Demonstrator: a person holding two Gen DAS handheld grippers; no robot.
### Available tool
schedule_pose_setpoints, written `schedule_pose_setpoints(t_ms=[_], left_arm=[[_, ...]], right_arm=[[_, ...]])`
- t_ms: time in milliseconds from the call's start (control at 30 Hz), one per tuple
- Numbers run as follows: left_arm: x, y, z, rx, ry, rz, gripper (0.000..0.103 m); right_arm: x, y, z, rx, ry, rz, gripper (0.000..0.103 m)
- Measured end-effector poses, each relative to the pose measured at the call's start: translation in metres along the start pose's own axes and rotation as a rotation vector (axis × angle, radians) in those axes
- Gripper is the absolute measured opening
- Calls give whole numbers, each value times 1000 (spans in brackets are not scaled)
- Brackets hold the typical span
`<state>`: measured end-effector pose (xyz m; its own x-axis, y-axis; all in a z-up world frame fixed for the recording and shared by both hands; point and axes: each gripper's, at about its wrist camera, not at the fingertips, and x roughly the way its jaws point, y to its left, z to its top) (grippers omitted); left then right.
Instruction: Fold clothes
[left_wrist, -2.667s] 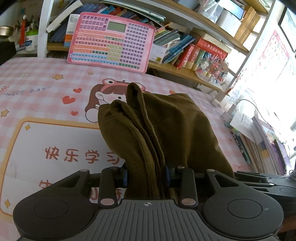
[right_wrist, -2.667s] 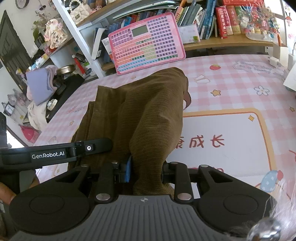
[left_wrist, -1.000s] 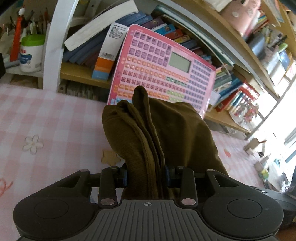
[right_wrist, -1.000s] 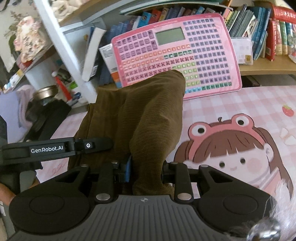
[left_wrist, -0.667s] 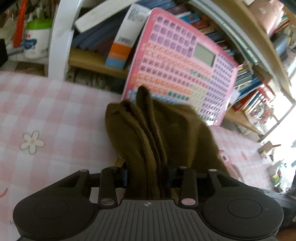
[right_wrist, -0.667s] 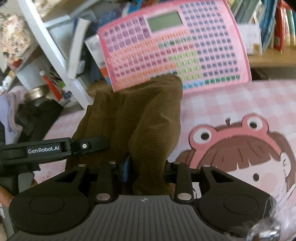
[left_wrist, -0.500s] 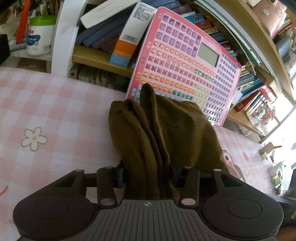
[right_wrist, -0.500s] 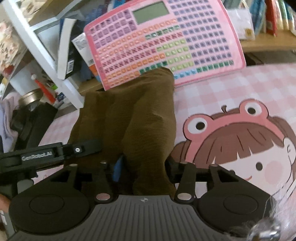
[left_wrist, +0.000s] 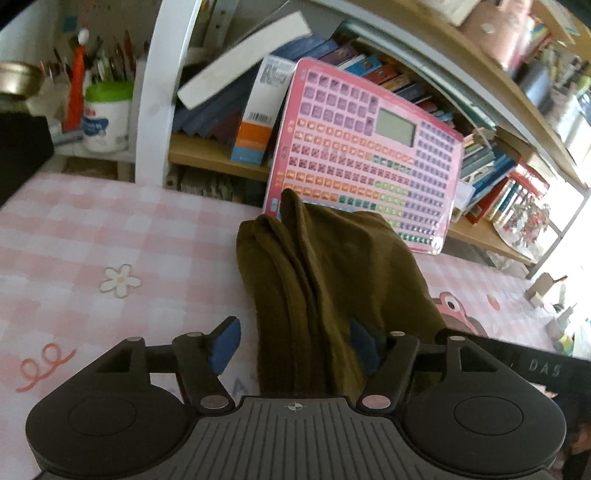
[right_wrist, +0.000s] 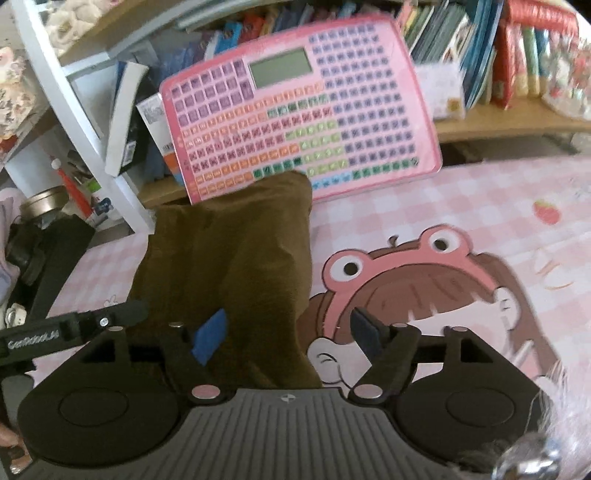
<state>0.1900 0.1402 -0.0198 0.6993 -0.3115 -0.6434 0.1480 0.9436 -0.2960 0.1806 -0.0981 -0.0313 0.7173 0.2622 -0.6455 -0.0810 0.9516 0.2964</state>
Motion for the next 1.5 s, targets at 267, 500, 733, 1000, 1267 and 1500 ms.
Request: schedule_pose_setpoints(t_ms=[267, 500, 733, 1000, 1267, 1500], left_arm=[[-36, -21, -29, 122, -60, 70, 91], [-51, -31, -49, 155, -87, 119, 98], [-62, -36, -66, 169, -110, 169, 100], [-64, -40, -75, 126, -75, 180, 102], [-71, -48, -83, 158, -74, 185, 103], [-75, -46, -84, 152, -71, 188, 103]], right_arm=[[-40, 17, -28, -87, -54, -35, 80], [-56, 29, -50, -129, -72, -70, 85], [-71, 25, -69, -101, -78, -102, 90], [-79, 22, -79, -108, -66, -124, 90], [-81, 22, -88, -99, -46, -142, 90], [-85, 25, -92, -98, -43, -151, 90]])
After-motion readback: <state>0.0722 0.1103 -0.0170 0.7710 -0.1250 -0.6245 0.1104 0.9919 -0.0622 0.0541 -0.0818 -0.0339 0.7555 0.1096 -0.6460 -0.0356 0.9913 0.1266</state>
